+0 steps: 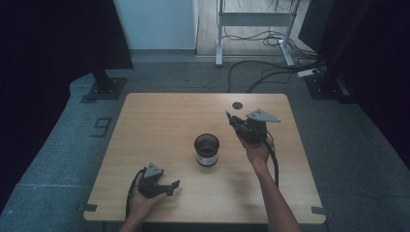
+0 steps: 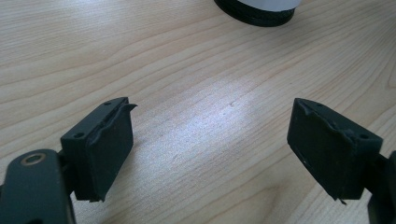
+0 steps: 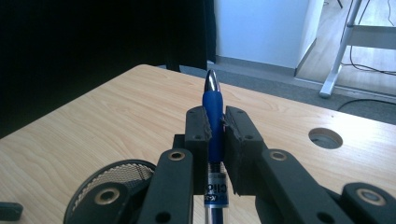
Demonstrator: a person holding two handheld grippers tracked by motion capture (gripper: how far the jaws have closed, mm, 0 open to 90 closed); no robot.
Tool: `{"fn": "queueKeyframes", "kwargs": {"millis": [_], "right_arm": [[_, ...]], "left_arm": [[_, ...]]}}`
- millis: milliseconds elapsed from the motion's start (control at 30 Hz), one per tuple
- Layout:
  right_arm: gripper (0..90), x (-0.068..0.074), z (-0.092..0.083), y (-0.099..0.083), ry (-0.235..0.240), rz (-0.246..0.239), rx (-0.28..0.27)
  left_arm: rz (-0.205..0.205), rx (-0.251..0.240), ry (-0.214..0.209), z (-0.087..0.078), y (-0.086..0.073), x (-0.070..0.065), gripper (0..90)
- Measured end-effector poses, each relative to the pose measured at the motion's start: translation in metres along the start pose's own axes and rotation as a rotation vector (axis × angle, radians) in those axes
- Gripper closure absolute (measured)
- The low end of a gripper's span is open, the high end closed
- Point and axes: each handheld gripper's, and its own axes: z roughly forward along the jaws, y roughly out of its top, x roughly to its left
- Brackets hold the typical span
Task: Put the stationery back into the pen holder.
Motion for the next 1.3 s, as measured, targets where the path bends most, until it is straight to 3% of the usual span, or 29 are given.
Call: {"fn": "queueKeyframes", "kwargs": {"millis": [700,1300], "right_arm": [[78.4,0.022,0.001,0.022,0.037,-0.013,-0.08],[78.3,0.045,0.024,0.024,0.083,-0.009,-0.098]], "left_arm": [[0.001,0.001,-0.002,0.0,0.0,0.0,14.5],[0.003,0.007,-0.003,-0.001,0.0,0.0,14.5]]}}
